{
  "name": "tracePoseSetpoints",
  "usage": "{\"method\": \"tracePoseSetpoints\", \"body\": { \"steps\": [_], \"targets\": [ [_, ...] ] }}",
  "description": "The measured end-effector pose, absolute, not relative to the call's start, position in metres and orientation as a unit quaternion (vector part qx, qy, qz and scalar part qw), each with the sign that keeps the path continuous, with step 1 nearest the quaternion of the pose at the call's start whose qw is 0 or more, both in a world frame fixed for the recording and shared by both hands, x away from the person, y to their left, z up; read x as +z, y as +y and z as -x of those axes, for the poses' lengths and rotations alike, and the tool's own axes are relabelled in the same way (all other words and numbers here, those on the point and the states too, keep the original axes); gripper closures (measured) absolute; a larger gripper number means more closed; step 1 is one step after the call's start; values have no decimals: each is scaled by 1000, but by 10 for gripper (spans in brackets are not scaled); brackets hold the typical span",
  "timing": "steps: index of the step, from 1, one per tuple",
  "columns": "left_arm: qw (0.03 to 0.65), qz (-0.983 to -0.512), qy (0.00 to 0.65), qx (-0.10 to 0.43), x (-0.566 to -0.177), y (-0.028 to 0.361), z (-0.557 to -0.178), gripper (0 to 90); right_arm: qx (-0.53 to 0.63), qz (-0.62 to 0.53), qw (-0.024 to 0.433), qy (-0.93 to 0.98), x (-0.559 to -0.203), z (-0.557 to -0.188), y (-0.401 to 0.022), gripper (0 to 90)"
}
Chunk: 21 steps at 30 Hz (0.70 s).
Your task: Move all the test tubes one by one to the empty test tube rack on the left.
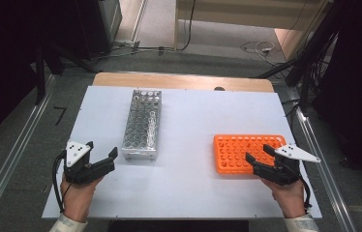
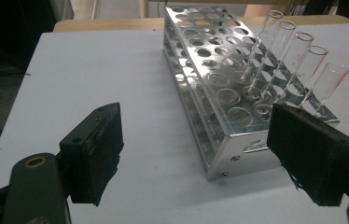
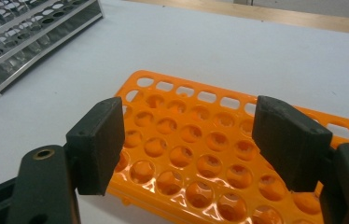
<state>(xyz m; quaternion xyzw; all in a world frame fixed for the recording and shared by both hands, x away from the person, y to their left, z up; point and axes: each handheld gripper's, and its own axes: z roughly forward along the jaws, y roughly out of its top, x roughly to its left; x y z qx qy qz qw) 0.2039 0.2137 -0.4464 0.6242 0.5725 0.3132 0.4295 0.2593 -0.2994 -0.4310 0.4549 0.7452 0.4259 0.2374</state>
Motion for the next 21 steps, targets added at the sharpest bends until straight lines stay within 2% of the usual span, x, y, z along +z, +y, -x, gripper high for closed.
{"method": "tracePoseSetpoints", "body": {
  "steps": [21],
  "targets": [
    [420, -613, 588, 321, -452, 229, -193, 153, 418, -473, 250, 734, -434, -249, -325, 236]
  ]
}}
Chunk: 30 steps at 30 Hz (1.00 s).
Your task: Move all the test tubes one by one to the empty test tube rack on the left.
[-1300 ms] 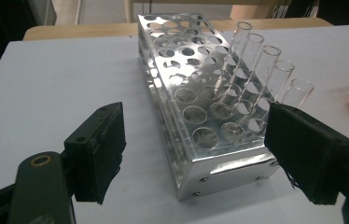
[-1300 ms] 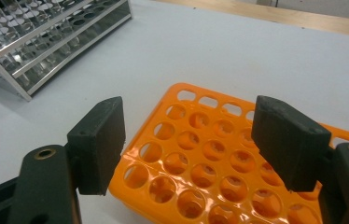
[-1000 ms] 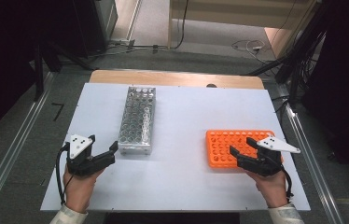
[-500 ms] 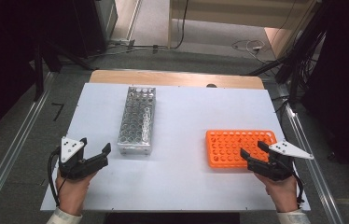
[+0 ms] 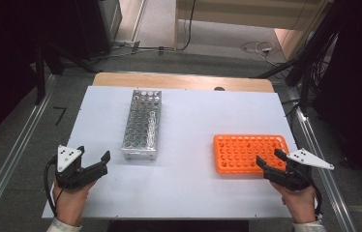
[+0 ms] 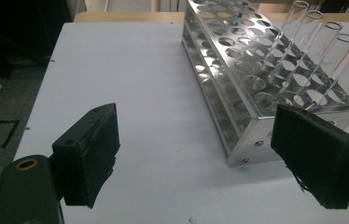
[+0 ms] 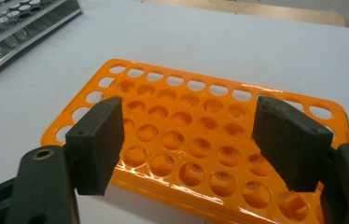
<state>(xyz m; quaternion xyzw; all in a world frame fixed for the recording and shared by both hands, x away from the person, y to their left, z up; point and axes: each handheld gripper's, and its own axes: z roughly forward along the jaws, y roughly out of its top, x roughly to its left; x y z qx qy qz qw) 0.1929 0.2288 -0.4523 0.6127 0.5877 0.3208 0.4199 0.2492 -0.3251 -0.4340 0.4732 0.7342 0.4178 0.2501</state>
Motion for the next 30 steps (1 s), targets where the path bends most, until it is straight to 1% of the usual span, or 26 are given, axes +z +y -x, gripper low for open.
{"method": "tracePoseSetpoints", "body": {
  "steps": [30],
  "targets": [
    [404, -605, 604, 326, -459, 246, -183, 152, 410, -502, 261, 716, -439, -240, -353, 236]
  ]
}}
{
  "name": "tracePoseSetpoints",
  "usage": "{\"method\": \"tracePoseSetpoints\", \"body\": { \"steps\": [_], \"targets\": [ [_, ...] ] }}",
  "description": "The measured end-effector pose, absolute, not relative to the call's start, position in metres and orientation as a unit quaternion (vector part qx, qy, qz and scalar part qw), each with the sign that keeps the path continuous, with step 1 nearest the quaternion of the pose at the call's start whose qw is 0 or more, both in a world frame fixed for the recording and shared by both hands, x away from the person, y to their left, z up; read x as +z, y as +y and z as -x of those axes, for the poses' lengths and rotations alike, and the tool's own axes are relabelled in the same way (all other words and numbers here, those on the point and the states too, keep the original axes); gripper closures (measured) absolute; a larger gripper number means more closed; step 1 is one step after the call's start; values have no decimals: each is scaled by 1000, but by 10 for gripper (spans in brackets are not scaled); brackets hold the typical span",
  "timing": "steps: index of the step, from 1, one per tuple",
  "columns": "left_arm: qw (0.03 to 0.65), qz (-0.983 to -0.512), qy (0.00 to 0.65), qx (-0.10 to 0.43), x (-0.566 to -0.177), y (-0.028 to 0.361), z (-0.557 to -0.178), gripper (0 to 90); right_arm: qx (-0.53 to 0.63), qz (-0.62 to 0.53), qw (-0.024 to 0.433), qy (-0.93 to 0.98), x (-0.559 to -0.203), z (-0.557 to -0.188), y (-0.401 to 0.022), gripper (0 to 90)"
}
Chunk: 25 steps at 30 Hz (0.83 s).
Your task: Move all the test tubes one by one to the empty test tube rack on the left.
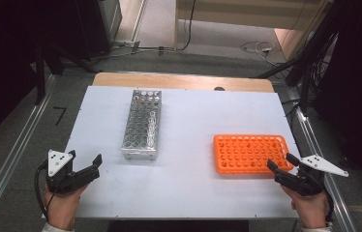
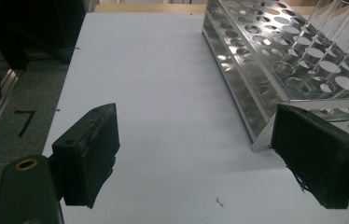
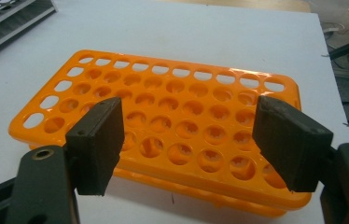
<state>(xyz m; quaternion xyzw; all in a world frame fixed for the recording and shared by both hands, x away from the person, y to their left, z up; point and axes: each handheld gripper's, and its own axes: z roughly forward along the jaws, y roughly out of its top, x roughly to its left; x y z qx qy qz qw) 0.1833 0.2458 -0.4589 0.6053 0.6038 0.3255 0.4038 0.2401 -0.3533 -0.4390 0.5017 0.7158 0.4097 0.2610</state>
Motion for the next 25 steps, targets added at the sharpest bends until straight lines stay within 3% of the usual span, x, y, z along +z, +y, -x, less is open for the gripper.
{"method": "tracePoseSetpoints", "body": {
  "steps": [20, 25],
  "targets": [
    [391, -601, 618, 321, -466, 256, -181, 152, 399, -529, 275, 697, -443, -236, -378, 233],
    [386, -604, 621, 318, -469, 257, -182, 153, 397, -535, 275, 694, -444, -235, -387, 185]
  ]
}}
